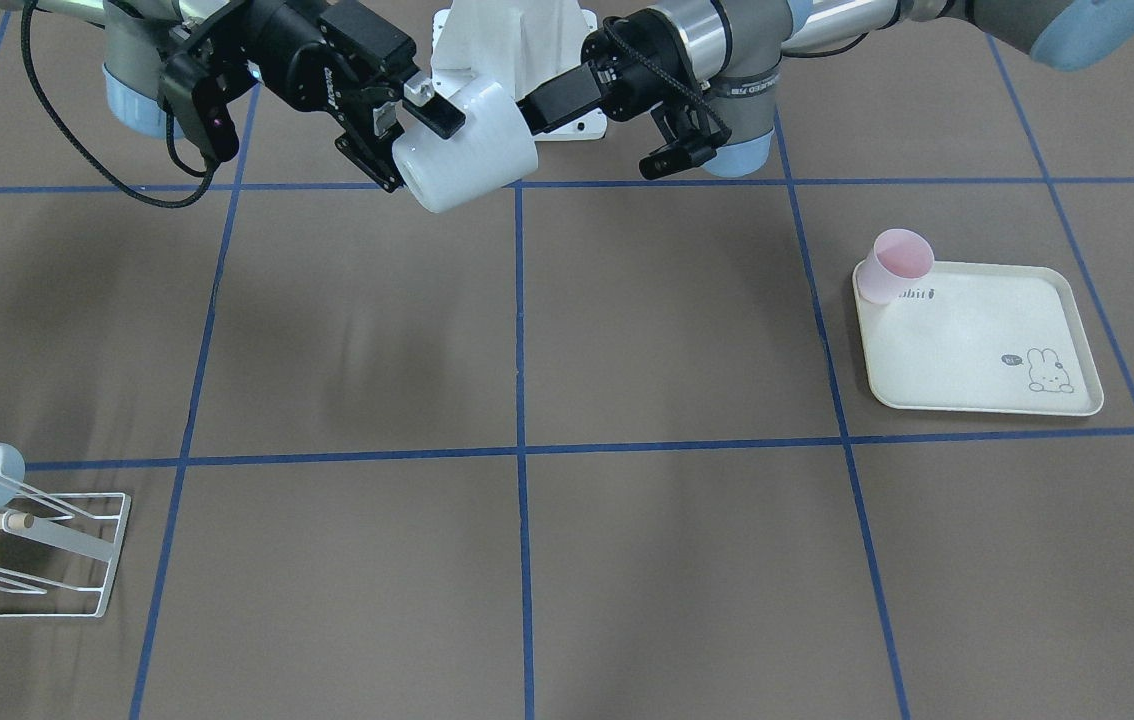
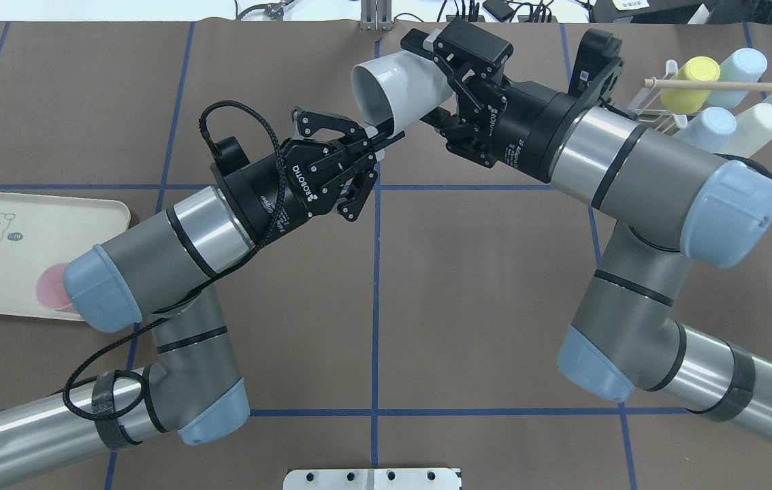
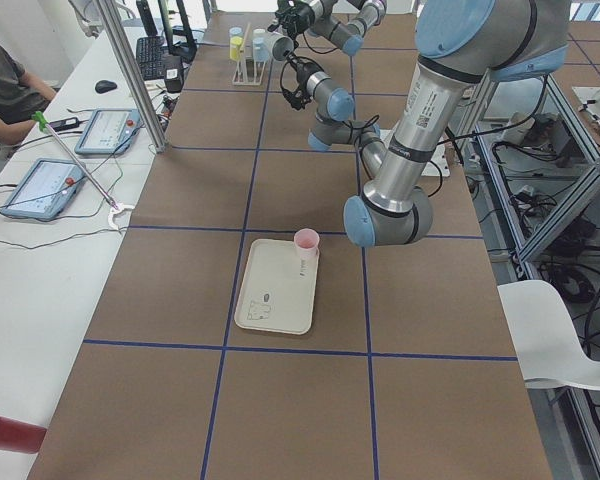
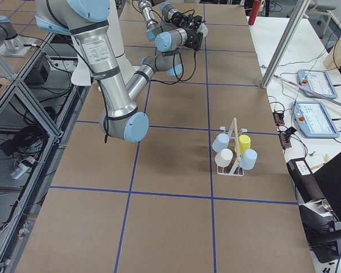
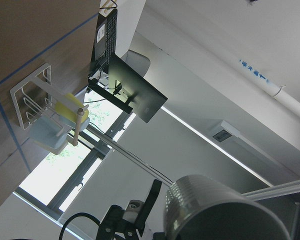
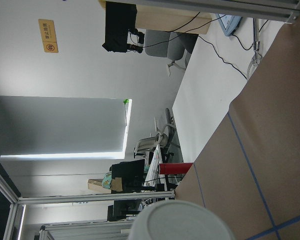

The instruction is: Transfer IKEA cup to right arm and place on rack

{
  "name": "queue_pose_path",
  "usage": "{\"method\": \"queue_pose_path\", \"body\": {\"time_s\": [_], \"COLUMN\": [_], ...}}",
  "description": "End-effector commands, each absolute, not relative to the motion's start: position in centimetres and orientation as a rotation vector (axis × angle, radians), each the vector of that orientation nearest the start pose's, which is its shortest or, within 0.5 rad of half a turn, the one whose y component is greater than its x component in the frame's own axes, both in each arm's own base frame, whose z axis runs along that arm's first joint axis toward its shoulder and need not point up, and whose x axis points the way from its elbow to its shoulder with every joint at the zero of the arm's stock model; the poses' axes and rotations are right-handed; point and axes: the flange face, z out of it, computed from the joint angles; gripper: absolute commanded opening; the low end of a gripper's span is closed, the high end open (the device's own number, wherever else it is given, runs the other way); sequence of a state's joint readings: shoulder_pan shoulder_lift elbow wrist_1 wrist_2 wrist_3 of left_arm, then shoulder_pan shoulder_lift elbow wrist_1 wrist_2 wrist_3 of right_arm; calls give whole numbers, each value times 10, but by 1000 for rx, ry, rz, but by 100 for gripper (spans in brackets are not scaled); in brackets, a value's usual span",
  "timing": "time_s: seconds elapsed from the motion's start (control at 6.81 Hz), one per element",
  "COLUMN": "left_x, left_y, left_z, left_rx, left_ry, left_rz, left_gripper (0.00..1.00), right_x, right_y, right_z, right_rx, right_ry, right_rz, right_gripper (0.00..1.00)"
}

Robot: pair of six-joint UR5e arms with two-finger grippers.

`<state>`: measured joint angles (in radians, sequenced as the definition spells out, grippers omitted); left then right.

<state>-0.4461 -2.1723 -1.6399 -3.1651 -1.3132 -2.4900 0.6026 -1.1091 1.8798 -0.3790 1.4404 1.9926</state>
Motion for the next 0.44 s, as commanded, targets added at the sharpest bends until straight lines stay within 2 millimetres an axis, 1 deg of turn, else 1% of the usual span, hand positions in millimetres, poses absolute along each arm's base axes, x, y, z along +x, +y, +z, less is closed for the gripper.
{"method": "queue_pose_path", "body": {"time_s": [0.0, 0.15, 0.29], "left_x": [438, 438, 438], "left_y": [-381, -381, -381], "left_z": [130, 130, 130], "left_rx": [-435, -436, -436], "left_ry": [2404, 2404, 2405], "left_rz": [-966, -964, -963], "left_gripper": [0, 0, 0], "right_x": [-349, -349, -349], "right_y": [-417, -418, -418], "right_z": [140, 140, 140], "right_rx": [272, 274, 263], "right_ry": [-2027, -2027, -2030], "right_rz": [786, 787, 793], "right_gripper": [97, 74, 1]}}
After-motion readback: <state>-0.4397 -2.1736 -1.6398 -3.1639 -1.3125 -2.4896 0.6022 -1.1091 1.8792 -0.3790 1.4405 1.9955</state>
